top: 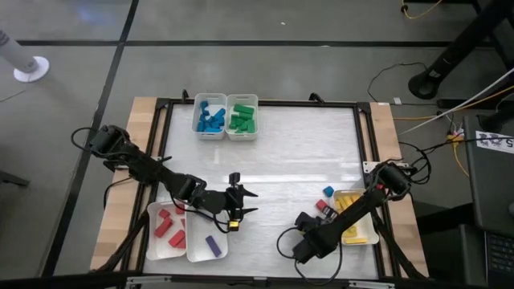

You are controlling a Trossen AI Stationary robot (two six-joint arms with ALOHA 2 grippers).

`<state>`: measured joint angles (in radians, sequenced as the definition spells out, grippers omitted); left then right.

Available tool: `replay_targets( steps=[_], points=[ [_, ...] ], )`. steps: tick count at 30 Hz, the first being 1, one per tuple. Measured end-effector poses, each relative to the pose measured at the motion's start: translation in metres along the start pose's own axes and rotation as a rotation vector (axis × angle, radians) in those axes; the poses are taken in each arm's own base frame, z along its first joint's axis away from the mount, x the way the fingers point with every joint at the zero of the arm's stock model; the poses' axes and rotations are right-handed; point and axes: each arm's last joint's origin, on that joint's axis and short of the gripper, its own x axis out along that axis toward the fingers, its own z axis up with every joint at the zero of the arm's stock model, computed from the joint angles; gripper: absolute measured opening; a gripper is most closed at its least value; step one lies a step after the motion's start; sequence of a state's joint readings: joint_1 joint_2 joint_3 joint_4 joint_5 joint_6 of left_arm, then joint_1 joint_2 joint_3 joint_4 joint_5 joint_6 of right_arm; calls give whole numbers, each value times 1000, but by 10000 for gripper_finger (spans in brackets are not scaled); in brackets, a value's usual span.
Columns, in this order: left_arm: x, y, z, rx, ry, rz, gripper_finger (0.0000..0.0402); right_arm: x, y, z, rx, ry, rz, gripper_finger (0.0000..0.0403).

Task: Sort blocks
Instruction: Put the blue block into the top left white bin

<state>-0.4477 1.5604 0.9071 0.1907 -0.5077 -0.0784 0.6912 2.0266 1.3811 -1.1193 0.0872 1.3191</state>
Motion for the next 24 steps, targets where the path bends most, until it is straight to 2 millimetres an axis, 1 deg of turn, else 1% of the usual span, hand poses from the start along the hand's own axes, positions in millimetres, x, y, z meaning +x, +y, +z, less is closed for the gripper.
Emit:
replay_targets(
  steps=[3,5,7,10,13,16,21,24],
  points=[
    [0,0,0,-2,0,0,180,0,-2,6,-21,-56,-20,50],
    [-1,1,1,-2,1,0,180,0,-4,14,-20,-79,-32,50],
    [-6,3,3,8,8,1,180,-2,-6,25,-41,-105,-34,51],
    [-21,11,8,25,34,3,180,-8,-9,46,-105,-143,-31,71],
    [-42,21,14,9,73,5,180,-17,-14,71,-199,-199,-43,72],
    [-67,34,17,-36,117,12,180,-29,-21,100,-298,-285,-79,54],
    [-111,58,19,-168,175,32,180,-60,-39,156,-409,-458,-150,53],
    [-136,73,19,-249,166,54,180,-84,-52,192,-443,-568,-143,65]
  ],
)
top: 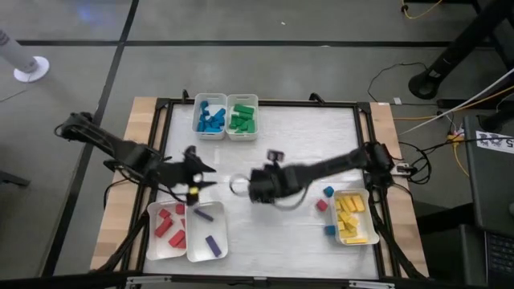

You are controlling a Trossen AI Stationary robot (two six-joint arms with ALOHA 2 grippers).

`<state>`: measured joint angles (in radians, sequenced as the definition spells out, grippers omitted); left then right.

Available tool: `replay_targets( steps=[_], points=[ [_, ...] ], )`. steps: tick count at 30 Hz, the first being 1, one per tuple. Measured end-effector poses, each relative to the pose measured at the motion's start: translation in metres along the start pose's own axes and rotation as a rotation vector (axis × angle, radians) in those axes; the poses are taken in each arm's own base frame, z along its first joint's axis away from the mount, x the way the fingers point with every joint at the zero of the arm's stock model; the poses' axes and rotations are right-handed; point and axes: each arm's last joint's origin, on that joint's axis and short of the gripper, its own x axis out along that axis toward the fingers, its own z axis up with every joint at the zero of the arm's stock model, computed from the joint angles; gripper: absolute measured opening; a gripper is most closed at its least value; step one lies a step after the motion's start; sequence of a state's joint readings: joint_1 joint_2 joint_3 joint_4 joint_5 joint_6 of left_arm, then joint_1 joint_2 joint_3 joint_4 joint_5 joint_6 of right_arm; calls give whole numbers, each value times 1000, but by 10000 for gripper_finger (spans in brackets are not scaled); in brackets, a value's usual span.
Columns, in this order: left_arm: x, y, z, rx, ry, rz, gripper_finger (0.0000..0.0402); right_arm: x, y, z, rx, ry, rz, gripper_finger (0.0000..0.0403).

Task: Sort blocks
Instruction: Put the blue block into the top left white bin

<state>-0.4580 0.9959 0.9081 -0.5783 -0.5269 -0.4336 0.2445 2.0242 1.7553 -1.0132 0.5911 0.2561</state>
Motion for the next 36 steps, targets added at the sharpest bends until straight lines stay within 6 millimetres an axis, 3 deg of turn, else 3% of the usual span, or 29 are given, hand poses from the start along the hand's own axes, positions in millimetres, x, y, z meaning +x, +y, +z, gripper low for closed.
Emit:
replay_targets(
  steps=[5,9,14,18,22,27,36],
  points=[
    [-26,19,2,-30,-71,72,180,-3,-54,54,6,-267,133,67],
    [-37,27,3,-51,-120,109,180,-7,-97,86,26,-536,323,54],
    [-55,39,4,-91,-188,106,180,-13,-146,106,61,-803,498,67],
    [-70,50,5,-99,-264,155,180,-16,-173,114,103,-981,579,69],
    [-81,57,11,-80,-358,220,180,-21,-189,119,100,-1133,658,56],
    [-88,55,23,26,-458,224,180,-27,-193,121,78,-1227,718,67],
    [-77,41,41,180,-524,260,180,-34,-193,124,41,-1305,739,58]
  ],
)
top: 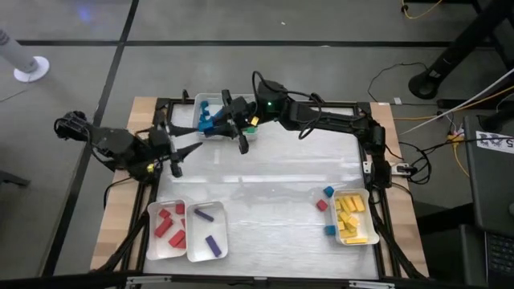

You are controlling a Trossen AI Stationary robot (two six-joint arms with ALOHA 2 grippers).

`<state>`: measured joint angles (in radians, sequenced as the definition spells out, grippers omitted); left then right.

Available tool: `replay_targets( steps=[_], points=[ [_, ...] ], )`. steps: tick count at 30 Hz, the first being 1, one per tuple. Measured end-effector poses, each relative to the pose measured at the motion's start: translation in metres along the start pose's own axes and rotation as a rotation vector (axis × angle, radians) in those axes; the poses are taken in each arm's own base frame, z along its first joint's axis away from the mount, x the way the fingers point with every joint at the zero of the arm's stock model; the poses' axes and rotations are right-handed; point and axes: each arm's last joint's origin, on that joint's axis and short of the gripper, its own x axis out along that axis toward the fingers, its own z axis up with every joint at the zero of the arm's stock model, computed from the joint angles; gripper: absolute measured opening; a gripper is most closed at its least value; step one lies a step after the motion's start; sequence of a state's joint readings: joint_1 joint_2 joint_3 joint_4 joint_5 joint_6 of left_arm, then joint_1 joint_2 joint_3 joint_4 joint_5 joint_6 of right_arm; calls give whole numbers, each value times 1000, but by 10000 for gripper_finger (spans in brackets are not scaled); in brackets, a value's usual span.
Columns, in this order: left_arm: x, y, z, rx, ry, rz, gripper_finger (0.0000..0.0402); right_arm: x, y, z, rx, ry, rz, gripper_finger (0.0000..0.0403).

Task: Sort blocks
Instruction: Put the blue block into the top left white bin

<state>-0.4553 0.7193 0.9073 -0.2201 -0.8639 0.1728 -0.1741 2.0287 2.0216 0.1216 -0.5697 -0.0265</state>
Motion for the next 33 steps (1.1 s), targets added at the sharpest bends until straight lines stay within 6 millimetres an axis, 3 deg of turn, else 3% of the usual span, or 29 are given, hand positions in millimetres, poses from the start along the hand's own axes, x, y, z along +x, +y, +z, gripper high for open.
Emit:
replay_targets(
  steps=[11,33],
  points=[
    [20,-23,1,107,-6,8,180,0,0,1,-13,-14,8,67],
    [19,-14,-6,-149,49,40,180,1,5,-9,44,67,100,63]
  ],
)
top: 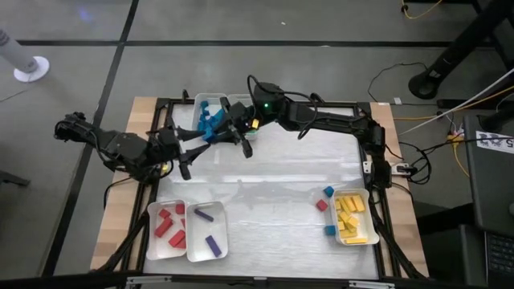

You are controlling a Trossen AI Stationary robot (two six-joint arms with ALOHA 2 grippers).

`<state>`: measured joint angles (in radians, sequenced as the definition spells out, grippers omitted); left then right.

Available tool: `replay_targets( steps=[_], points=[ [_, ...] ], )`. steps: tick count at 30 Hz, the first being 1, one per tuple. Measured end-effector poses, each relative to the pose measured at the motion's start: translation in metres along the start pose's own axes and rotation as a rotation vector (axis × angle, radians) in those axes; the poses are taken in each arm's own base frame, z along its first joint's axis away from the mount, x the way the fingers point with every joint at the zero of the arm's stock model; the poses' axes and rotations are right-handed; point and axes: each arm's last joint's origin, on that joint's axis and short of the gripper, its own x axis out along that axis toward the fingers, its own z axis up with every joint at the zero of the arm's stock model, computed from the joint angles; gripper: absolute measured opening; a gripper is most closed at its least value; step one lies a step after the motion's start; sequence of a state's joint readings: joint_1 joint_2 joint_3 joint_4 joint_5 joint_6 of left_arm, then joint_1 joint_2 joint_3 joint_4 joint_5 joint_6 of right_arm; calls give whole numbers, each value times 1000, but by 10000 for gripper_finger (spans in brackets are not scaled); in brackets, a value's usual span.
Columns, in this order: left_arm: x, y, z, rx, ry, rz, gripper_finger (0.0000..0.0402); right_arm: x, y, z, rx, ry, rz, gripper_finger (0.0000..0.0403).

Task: Sort blocks
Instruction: Put the blue block into the top left white bin

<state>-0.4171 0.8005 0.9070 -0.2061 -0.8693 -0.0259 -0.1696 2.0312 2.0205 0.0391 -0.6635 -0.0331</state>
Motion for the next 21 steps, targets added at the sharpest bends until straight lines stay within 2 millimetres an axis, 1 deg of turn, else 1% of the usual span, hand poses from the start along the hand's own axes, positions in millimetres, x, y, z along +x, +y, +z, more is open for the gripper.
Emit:
replay_targets(
  steps=[10,17,21],
  points=[
    [3,-2,-3,69,17,4,180,0,0,0,-1,-2,1,61],
    [3,-3,-3,73,18,-17,180,0,-2,2,-15,-16,-71,61],
    [4,-2,-2,97,15,-11,180,1,-3,1,-19,-22,-77,61]
  ],
)
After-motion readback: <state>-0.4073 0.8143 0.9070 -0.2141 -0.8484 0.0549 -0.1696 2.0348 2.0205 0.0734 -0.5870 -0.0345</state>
